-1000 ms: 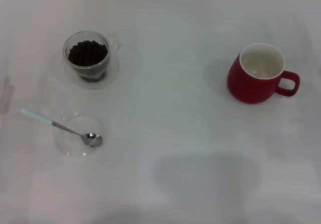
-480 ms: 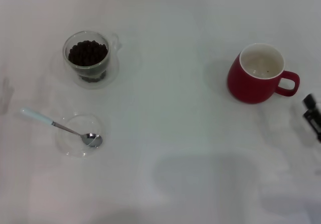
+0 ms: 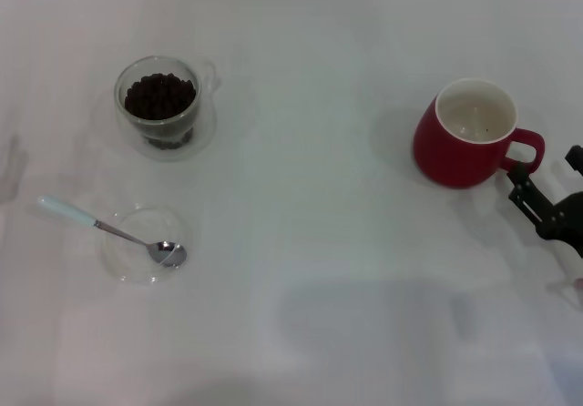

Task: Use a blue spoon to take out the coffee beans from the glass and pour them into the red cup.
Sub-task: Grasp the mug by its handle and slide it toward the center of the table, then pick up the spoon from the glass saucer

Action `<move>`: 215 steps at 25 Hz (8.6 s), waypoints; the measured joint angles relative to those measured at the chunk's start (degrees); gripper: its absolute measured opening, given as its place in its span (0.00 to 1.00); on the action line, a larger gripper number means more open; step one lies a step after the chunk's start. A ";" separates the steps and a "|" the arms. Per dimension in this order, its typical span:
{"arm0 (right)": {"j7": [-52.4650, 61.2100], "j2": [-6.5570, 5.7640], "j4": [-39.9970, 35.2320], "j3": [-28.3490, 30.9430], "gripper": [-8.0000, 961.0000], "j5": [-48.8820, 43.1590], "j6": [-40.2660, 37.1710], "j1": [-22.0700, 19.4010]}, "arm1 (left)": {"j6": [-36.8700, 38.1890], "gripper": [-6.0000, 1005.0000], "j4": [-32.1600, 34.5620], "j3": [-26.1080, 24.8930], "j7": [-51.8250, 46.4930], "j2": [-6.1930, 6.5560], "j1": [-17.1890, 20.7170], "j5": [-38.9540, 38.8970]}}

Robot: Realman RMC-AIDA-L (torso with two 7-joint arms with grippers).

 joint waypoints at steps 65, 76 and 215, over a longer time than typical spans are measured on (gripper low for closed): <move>-2.05 -0.11 -0.37 1.67 0.19 6.36 6.45 5.92 | 0.60 0.86 -0.56 -0.44 -0.79 0.26 -0.11 -0.26; -3.81 -0.11 0.01 1.67 0.18 6.36 6.44 6.25 | 0.60 0.86 -0.38 -0.50 -0.79 0.26 -0.12 -0.26; 18.18 -0.27 11.75 25.89 0.61 -8.97 -7.00 6.37 | 13.00 0.86 -9.89 -0.18 -63.21 0.46 2.54 10.37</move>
